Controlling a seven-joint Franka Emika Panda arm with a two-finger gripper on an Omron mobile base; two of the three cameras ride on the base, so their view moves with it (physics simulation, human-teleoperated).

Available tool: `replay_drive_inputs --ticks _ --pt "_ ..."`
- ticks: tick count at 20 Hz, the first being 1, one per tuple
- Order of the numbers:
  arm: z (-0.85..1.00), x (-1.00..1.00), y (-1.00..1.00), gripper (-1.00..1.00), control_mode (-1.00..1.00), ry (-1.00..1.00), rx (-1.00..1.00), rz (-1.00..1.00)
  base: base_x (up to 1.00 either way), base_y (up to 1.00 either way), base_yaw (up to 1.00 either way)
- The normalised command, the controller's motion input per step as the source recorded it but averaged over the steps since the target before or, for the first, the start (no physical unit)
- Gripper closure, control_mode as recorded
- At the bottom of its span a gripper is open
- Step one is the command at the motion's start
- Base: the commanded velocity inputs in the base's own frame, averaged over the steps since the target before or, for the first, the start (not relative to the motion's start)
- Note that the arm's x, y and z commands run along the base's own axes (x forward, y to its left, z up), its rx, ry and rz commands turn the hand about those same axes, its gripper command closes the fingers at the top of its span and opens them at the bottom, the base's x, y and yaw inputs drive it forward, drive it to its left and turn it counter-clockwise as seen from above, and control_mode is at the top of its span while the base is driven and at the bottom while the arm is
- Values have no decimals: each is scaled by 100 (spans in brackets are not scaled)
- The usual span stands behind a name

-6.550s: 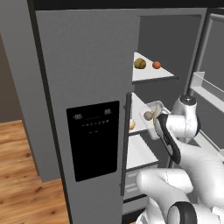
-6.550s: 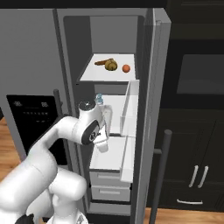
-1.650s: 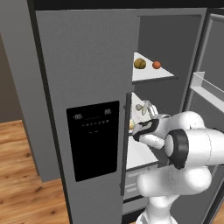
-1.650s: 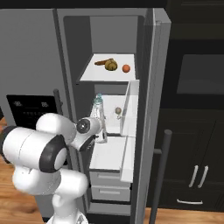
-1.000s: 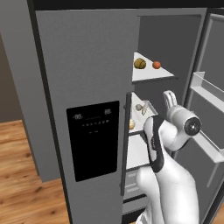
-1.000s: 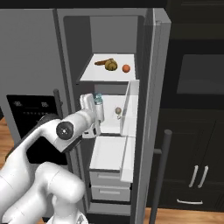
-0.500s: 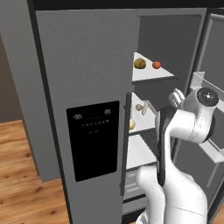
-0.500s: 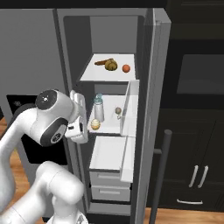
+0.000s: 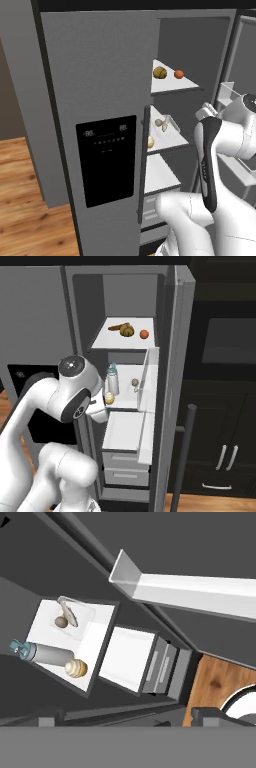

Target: Place the tupperware on the second highest shelf of the fridge. Make space for the tupperware among the existing items by rearranging them on the shelves if needed. Close the fridge door when finished.

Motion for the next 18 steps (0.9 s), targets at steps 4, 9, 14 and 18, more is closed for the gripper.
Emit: replay_drive_inputs --ticks 4,9,14,18 --pt "0 0 0 -100 100 0 0 0 -47 0 5" --pt "0 0 0 -100 100 0 0 0 -57 0 4" --pt "0 0 0 -100 100 0 0 0 -68 0 3" --pt "0 0 0 -100 100 0 0 0 -33 -6 0"
